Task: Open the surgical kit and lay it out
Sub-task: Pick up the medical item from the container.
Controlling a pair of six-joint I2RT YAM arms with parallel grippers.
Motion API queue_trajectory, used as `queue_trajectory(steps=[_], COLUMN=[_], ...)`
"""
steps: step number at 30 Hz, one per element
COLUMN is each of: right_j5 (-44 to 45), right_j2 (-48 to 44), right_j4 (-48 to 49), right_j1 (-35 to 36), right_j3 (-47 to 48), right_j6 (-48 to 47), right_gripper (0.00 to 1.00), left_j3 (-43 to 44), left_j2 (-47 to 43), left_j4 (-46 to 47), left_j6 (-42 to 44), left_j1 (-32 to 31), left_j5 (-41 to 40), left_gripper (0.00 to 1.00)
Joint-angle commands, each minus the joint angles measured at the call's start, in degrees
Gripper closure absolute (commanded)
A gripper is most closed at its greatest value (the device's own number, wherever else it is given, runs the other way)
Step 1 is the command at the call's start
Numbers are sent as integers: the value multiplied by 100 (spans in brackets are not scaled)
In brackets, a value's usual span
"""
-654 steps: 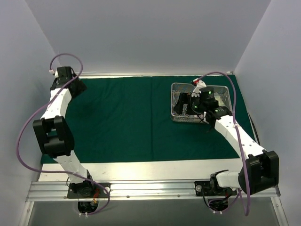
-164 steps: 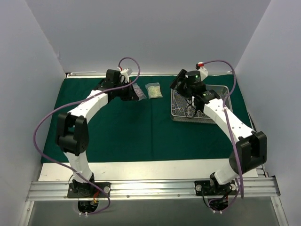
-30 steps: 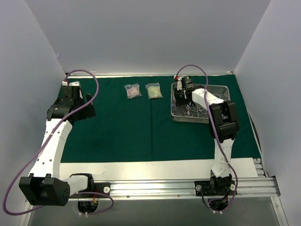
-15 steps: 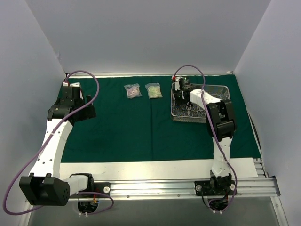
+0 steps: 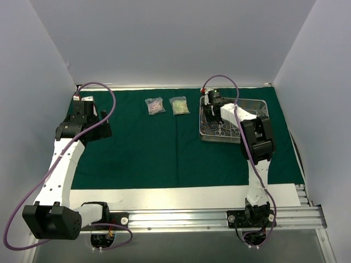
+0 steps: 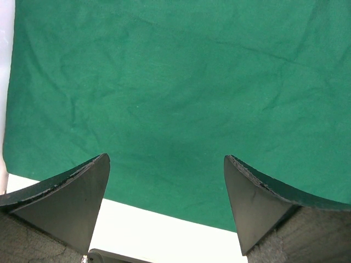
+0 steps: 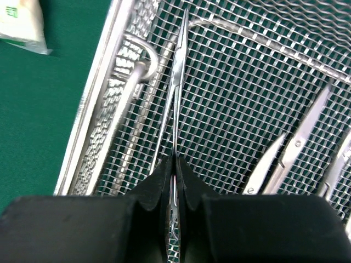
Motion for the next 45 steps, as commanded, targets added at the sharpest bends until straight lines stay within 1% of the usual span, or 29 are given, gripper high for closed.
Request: queue_trajectory(steps=[1, 8, 18, 21, 22, 32, 36, 41, 45], right_j5=[250, 153, 118, 127, 153, 205, 355, 329, 241], right_j2=[-320, -409, -32, 162, 197, 698, 918, 1112, 1200], right_j4=[-292, -433, -907, -1206, -1311, -1892, -2059, -2094, -2086], right_j1=[-149, -245, -298, -298, -298, -298, -289, -281, -281], right_j3=[131, 149, 315, 570, 614, 1115, 1212, 1195, 1204], right_j6=[32, 173, 314, 314, 470, 516, 525, 472, 437], right_gripper=[100, 100, 100, 95, 92, 87, 87, 87, 92], left_j3=[-16, -34, -69, -60, -60, -60, -52, -52, -52], left_j2=[-132, -114, -96, -105, -105, -88, -79, -70, -61], left_j4=[162, 206, 224, 224, 215, 189, 180, 189, 171], left_j6=[-20, -29, -29, -20, -29, -11, -11, -20, -29], left_j1=[15, 15, 15, 15, 15, 15, 15, 15, 15], left_j5=[1, 54, 89, 89, 89, 115, 115, 141, 141], left_gripper=[6, 6, 6, 6, 6, 6, 6, 6, 6])
